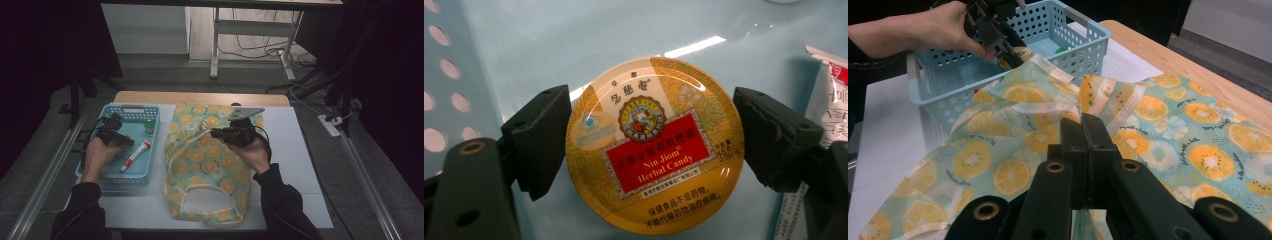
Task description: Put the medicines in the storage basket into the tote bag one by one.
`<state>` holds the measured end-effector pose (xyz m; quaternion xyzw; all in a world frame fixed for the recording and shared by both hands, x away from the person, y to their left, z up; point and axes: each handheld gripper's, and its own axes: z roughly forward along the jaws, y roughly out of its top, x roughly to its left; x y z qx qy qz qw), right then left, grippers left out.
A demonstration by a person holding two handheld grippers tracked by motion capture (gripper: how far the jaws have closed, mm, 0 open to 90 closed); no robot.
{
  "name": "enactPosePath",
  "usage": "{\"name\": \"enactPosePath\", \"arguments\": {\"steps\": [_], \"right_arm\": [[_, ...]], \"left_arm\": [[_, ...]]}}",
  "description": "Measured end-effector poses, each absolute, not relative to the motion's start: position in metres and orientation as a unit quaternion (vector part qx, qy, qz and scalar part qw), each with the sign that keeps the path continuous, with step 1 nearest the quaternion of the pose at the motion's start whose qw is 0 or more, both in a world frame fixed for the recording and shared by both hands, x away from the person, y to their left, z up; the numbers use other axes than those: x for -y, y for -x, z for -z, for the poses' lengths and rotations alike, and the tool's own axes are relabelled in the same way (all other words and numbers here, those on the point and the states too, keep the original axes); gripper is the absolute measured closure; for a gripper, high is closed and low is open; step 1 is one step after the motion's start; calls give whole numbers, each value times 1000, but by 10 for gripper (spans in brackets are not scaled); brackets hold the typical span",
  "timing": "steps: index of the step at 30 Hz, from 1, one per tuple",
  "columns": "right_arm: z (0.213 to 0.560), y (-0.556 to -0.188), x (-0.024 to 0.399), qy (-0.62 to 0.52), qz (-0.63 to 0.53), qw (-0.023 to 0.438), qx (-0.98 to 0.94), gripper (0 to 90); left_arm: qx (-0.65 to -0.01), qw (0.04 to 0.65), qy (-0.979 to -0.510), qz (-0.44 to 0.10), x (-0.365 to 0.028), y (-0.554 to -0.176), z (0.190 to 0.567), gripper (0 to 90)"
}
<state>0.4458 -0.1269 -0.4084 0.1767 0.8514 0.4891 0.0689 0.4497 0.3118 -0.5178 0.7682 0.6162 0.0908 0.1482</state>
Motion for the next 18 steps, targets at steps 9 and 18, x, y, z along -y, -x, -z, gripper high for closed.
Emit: {"name": "enactPosePath", "arguments": {"steps": [9,18], "right_arm": [[409,-448,129,-181,-491,67,-849,900],[411,-449,128,-182,-488,66,-851,900]], "left_arm": [[-615,169,-765,-92,-311,-446,511,204],[-591,214,-770,-105,-306,-435,490,204]]}}
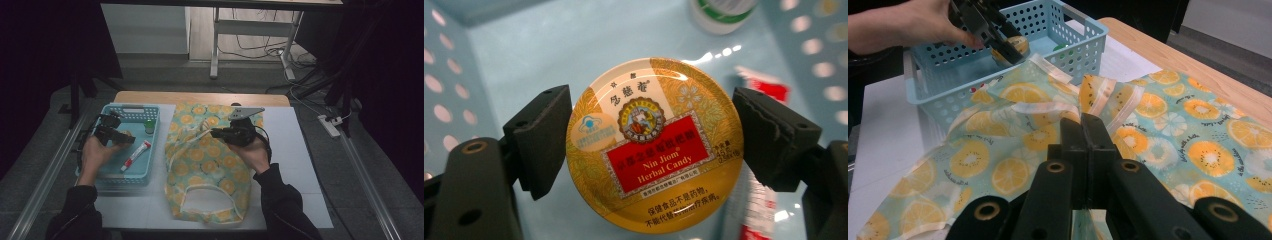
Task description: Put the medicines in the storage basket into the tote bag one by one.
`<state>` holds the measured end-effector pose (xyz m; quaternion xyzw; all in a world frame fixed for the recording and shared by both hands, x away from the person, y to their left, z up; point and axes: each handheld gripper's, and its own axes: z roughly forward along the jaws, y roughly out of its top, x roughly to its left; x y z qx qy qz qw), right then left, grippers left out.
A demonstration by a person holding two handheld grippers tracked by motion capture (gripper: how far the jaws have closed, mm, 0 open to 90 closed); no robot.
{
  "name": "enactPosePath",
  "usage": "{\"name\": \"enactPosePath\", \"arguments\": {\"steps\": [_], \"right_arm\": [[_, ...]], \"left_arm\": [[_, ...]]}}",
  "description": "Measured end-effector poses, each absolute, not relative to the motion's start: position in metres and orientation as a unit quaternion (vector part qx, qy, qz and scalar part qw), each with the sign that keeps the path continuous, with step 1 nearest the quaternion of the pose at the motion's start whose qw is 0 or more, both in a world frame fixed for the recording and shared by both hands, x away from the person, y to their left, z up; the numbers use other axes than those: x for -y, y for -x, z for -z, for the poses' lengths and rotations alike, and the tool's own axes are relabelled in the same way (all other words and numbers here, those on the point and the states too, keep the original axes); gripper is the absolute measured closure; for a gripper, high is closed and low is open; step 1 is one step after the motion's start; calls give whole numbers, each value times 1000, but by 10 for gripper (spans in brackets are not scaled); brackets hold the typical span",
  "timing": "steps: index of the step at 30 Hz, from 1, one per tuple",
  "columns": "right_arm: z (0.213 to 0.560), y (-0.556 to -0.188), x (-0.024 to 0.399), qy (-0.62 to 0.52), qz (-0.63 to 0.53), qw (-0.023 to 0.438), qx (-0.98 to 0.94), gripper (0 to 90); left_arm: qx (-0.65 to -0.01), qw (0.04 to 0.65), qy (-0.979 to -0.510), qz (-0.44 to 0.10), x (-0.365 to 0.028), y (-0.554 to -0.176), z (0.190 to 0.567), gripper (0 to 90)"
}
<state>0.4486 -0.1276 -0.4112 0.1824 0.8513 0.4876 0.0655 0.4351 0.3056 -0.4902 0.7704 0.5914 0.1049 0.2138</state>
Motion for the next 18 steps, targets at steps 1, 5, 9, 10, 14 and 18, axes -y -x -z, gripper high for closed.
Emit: {"name": "enactPosePath", "arguments": {"steps": [1,5,9,10,14,18], "right_arm": [[411,-449,127,-183,-488,66,-851,900],[412,-449,127,-182,-488,67,-851,900],[412,-449,127,-183,-488,67,-851,900],[412,-449,127,-183,-489,67,-850,900],[413,-450,128,-186,-489,69,-849,900],[413,-450,128,-185,-489,70,-849,900]], "left_arm": [[-588,217,-772,-104,-305,-434,488,204],[-574,235,-777,-105,-299,-428,480,205],[-553,254,-787,-106,-294,-421,474,205],[-544,261,-791,-103,-293,-420,473,205],[-533,270,-795,-104,-292,-414,469,205],[-528,285,-793,-104,-291,-407,465,205]]}}
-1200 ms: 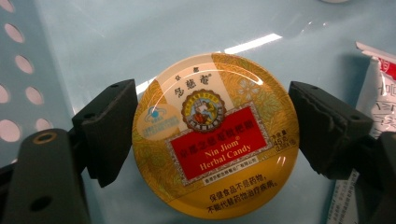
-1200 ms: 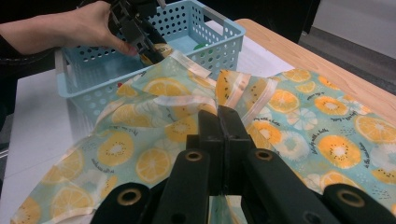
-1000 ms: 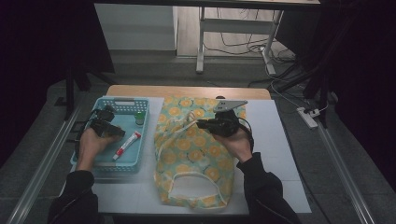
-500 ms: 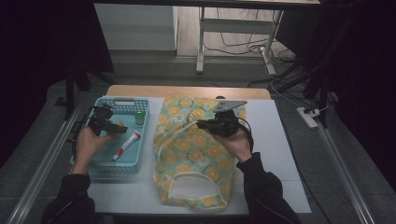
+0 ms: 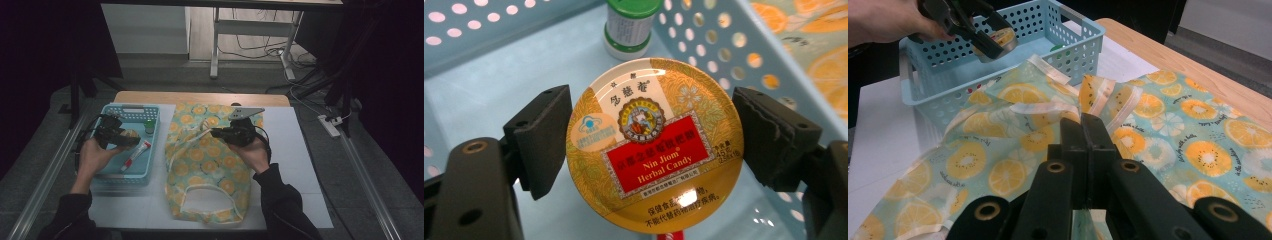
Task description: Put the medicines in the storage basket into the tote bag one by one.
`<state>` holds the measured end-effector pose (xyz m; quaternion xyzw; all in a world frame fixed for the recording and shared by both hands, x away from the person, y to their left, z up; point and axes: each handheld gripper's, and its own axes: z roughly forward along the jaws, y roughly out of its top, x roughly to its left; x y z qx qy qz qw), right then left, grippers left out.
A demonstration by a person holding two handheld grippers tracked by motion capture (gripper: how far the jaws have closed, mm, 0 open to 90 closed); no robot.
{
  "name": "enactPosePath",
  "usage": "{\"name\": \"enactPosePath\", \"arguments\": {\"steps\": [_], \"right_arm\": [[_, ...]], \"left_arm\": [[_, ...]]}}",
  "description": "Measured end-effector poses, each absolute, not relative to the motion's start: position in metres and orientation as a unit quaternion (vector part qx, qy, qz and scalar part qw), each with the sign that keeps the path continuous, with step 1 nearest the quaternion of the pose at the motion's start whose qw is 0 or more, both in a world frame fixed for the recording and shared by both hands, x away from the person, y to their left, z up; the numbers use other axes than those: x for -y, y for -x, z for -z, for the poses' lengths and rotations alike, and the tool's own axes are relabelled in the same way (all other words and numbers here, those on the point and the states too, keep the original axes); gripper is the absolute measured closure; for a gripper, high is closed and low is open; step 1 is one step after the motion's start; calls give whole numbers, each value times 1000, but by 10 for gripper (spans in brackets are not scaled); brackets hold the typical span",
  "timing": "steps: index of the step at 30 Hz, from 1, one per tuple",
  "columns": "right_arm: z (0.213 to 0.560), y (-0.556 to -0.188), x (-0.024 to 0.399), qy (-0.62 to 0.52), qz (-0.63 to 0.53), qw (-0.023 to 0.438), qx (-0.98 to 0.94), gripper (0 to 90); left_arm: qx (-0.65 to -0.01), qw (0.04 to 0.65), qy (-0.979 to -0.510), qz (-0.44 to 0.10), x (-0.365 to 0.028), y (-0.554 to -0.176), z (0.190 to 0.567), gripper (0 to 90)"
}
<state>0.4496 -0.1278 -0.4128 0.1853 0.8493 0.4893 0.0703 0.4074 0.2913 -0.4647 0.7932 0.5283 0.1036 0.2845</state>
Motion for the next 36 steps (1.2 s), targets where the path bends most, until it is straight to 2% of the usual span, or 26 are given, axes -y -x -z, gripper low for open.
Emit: {"name": "enactPosePath", "arguments": {"steps": [6,36], "right_arm": [[413,-450,128,-186,-492,73,-847,900],[416,-450,127,-189,-489,76,-848,900]], "left_arm": [[-503,327,-796,-84,-284,-396,459,205],[-393,376,-836,-77,-211,-344,421,205]]}}
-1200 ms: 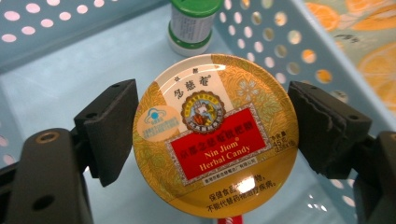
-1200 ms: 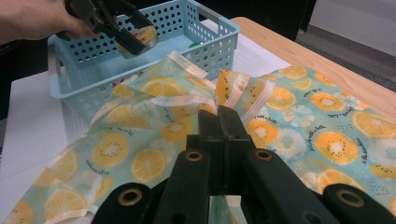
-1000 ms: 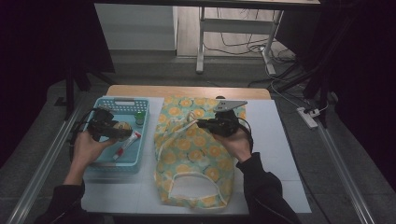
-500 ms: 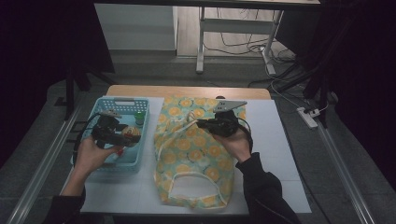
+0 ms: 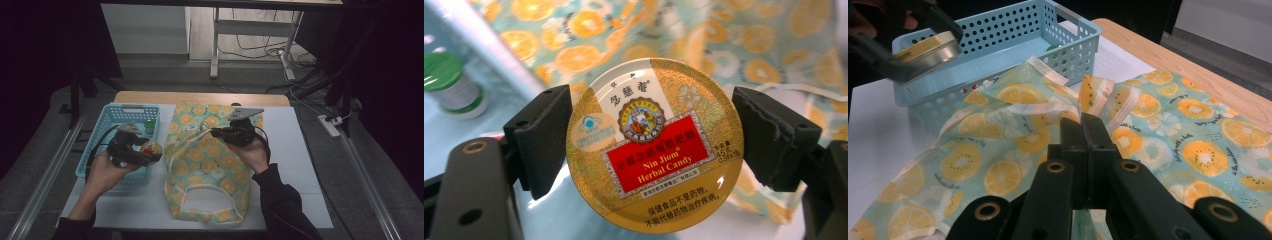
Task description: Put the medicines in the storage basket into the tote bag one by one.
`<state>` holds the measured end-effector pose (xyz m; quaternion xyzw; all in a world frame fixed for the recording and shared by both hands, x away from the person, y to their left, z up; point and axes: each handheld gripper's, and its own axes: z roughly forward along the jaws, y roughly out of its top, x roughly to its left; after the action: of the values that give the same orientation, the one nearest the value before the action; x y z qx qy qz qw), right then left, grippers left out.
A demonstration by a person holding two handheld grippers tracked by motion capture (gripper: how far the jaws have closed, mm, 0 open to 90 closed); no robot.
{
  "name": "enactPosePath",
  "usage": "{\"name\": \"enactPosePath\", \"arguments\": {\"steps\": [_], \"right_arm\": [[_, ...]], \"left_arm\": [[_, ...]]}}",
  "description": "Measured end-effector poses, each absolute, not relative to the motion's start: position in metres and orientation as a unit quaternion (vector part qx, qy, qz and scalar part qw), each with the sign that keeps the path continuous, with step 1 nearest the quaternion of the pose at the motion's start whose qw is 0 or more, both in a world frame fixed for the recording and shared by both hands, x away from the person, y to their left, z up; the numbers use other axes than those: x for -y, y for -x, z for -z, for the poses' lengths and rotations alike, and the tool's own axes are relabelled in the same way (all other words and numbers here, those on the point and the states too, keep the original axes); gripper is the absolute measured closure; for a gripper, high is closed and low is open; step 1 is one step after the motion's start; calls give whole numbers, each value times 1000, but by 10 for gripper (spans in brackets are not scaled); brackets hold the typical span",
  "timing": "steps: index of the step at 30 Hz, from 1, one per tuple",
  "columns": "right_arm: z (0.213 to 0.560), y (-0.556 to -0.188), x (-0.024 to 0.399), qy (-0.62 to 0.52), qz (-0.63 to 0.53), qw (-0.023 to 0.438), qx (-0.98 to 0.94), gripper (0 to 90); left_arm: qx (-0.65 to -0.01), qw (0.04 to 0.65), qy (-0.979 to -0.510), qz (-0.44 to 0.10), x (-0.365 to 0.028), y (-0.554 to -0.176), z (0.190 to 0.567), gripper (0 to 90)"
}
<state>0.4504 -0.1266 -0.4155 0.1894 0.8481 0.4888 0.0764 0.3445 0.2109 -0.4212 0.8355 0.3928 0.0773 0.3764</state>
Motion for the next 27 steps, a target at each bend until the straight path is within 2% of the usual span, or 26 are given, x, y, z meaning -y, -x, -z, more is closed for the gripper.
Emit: {"name": "enactPosePath", "arguments": {"steps": [15,27], "right_arm": [[417,-452,127,-192,-490,77,-847,900],[418,-454,129,-196,-490,79,-846,900]], "left_arm": [[-334,387,-857,-65,-159,-335,412,205],[-311,381,-869,-53,-119,-345,425,205]]}}
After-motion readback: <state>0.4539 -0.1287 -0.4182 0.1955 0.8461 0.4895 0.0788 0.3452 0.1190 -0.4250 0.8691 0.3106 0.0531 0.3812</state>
